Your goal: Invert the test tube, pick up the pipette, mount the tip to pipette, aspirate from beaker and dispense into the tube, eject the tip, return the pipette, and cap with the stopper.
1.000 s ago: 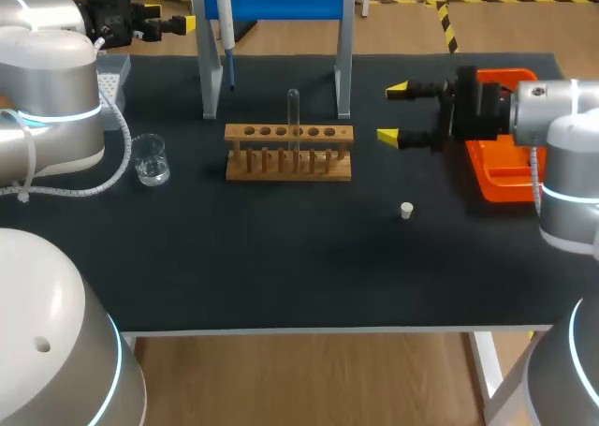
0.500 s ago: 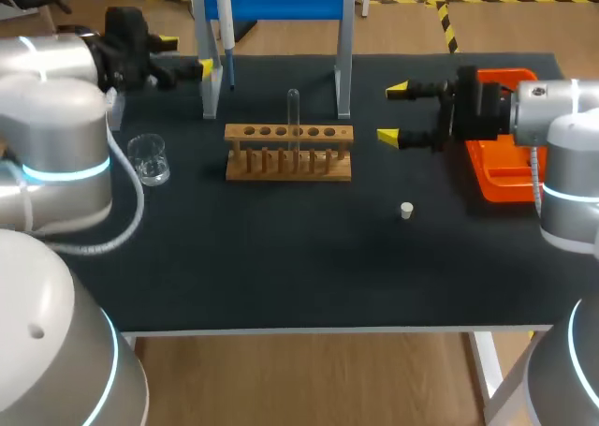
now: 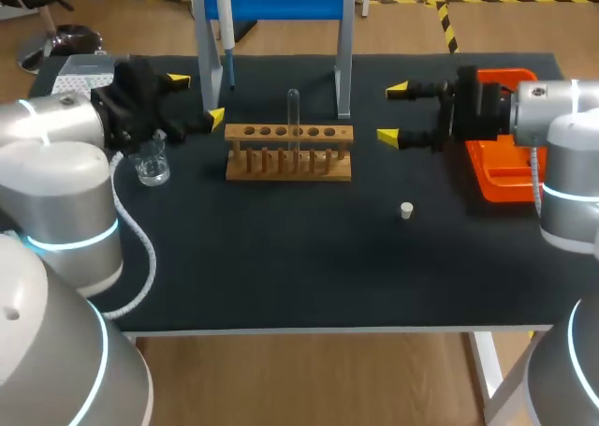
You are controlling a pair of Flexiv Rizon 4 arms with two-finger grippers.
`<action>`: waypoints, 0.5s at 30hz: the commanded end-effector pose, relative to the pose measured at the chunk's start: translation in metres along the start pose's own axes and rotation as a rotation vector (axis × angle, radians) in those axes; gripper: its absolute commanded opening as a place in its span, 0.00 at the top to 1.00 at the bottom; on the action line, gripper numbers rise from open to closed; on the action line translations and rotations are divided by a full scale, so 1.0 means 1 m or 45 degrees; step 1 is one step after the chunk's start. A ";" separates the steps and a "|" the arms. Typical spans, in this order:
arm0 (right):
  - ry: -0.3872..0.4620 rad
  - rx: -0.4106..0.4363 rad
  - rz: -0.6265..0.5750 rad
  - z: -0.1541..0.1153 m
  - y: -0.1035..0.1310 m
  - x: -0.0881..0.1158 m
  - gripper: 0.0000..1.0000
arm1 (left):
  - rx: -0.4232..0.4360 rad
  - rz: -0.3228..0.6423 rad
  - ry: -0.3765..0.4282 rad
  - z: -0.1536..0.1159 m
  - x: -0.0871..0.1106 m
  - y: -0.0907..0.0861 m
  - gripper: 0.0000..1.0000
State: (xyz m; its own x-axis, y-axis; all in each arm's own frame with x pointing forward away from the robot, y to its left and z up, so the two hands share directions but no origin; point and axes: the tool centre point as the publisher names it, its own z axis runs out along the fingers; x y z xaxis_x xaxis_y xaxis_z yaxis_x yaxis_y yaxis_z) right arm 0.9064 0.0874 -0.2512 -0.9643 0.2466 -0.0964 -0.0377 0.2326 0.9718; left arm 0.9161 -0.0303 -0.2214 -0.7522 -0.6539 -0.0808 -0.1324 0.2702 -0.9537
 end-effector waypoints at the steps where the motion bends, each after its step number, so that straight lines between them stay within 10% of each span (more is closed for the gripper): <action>1: -0.001 0.001 -0.001 0.000 0.000 0.001 0.00 | 0.099 0.008 -0.005 0.003 0.008 0.009 0.00; 15: -0.001 0.001 -0.001 0.000 0.000 0.001 0.00 | 0.044 0.005 0.046 0.008 0.040 0.011 0.00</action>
State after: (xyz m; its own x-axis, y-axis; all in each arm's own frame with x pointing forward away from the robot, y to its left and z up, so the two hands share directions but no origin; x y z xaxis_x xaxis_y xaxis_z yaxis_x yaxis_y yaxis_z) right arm 0.9065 0.0874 -0.2513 -0.9643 0.2468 -0.0964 -0.0377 0.2323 0.9719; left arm 0.8932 -0.0547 -0.2353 -0.7814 -0.6199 -0.0719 -0.1078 0.2476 -0.9629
